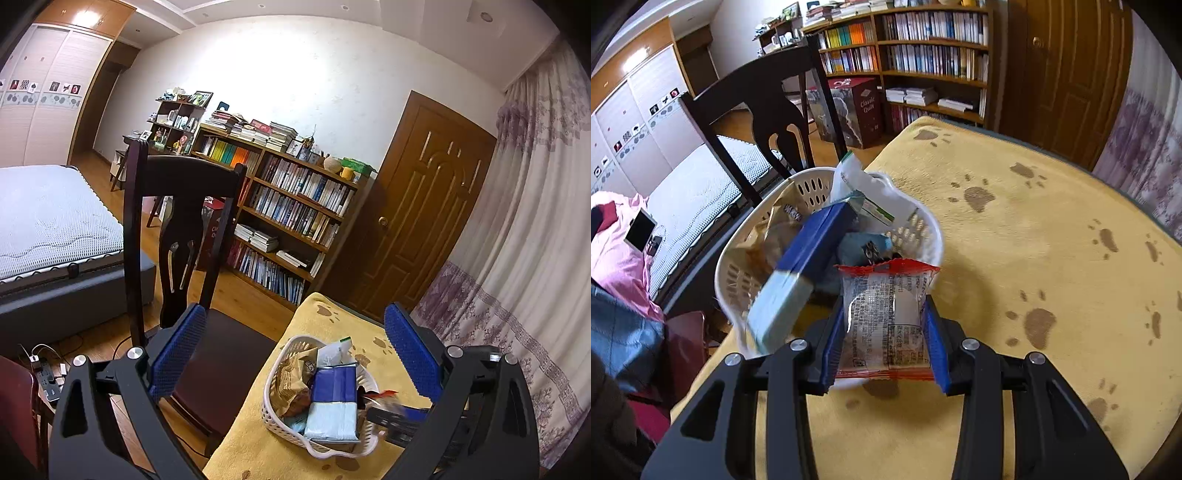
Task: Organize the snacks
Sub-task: 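Lower the pastry into the basket and open the right tool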
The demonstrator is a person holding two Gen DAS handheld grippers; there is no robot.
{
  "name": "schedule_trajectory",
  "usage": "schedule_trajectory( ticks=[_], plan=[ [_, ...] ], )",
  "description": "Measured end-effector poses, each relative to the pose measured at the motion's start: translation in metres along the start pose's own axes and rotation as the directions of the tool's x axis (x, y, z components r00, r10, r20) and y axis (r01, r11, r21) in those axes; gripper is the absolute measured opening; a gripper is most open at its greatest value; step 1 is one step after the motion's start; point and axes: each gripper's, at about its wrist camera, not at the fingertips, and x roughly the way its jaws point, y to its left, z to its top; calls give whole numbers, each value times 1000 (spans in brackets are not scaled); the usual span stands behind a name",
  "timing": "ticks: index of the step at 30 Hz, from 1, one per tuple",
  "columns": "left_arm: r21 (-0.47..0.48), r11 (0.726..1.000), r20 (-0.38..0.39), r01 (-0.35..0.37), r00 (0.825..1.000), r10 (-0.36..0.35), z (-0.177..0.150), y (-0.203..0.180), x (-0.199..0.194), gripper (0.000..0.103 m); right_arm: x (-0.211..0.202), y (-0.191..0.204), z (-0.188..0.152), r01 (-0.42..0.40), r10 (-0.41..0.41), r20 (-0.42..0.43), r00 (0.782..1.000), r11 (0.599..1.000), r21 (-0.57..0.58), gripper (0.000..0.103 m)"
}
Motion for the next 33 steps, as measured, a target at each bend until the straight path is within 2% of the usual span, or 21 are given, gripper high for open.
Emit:
schedule_trajectory(
  ticks=[8,13,16,19,22,33],
  plan=[
    [3,1000,-8,3,1000,-3,0,-1,3,98,33,-12,23,-94,93,12,996,985,145,40],
    [9,1000,-16,7,1000,-7,0,-4,5,99,38,-17,24,-130,128,20,992,972,195,41],
    [12,1000,-17,9,1000,-9,0,-5,5,99,41,-23,21,-161,160,20,987,957,240,45],
    [11,1000,-16,11,1000,-11,0,-4,5,100,40,-27,19,-188,192,11,981,948,255,46],
    [4,1000,-19,11,1000,-11,1,-3,6,100,35,-28,17,-208,211,16,977,940,269,52],
    [-2,1000,-18,9,1000,-9,0,-1,6,100,19,-45,10,-259,255,60,965,895,362,53]
  ],
)
